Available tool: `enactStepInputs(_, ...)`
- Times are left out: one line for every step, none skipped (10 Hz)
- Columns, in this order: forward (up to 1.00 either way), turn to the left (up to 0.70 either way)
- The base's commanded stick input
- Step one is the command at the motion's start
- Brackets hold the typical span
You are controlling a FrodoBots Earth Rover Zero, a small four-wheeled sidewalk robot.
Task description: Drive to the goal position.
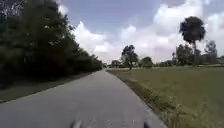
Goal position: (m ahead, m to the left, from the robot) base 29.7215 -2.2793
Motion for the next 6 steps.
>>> enactStepInputs(0.85,0.0)
enactStepInputs(0.85,0.0)
enactStepInputs(0.85,0.0)
enactStepInputs(0.85,0.0)
enactStepInputs(0.85,0.0)
enactStepInputs(0.85,0.0)
